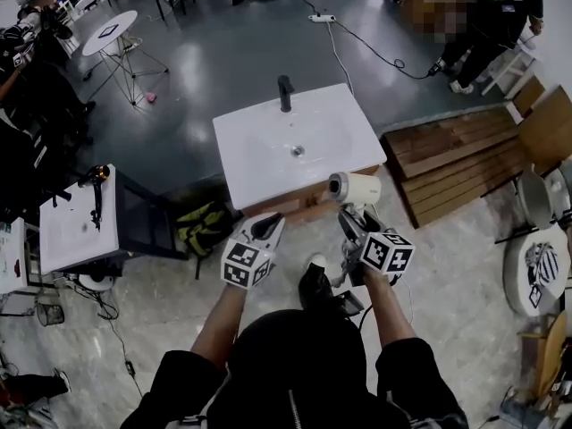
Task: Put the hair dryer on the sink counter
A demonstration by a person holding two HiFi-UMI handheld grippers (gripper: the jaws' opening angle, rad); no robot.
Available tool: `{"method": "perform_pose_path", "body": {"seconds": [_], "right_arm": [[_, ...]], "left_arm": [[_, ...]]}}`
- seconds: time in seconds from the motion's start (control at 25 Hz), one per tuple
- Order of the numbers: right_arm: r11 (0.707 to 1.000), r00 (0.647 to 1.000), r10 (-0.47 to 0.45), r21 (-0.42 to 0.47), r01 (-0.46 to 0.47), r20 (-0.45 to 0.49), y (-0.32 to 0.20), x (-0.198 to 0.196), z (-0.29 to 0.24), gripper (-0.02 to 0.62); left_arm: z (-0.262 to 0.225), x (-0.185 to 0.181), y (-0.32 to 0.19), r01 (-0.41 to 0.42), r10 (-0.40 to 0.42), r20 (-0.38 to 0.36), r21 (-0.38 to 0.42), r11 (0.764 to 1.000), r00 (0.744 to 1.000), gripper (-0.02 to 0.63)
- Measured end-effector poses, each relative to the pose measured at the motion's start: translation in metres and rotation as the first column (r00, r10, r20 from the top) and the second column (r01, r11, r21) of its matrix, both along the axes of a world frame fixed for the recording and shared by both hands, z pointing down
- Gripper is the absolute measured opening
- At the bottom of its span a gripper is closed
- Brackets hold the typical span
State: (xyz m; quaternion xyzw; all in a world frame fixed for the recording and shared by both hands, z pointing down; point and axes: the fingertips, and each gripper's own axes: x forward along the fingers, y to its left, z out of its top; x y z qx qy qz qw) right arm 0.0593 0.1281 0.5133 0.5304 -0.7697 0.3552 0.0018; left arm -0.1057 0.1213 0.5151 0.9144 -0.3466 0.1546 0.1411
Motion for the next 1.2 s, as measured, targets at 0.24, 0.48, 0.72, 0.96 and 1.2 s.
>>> {"method": "perform_pose_path", "body": {"seconds": [0.24,0.48,0.72,0.96,1.2], "right_arm": [[1.0,1.0,-0.024,-0.007,0.023,-0.005,-0.055,0.019,-0.006,0.204],[0.999,0.999,-0.042,-0.013,0.042,-0.005,-0.098,0.037,-0.007,0.204],[0.998,0.997,-0.066,-0.012,0.066,-0.027,-0.133,0.061,-0.007,0.204],[0.996,0.995,-0.094,-0.003,0.094,-0.035,-0.156,0.079,-0.009,0.204],[0.993,0.992,-0.121,-0.001,0.121,-0.047,-0.168,0.085,-0.005,0.204]], "left_arm": [[-0.004,0.019,-0.047,0.023,-0.023,-0.004,-0.015,1.0,1.0,0.028],[0.001,0.039,-0.087,0.036,-0.036,0.002,-0.035,0.999,0.999,0.028],[0.0,0.067,-0.121,0.042,-0.042,0.009,-0.036,0.998,0.999,0.028],[0.002,0.09,-0.147,0.05,-0.049,0.025,-0.042,0.998,0.999,0.028],[0.003,0.105,-0.157,0.05,-0.049,0.036,-0.042,0.998,0.998,0.028]]}}
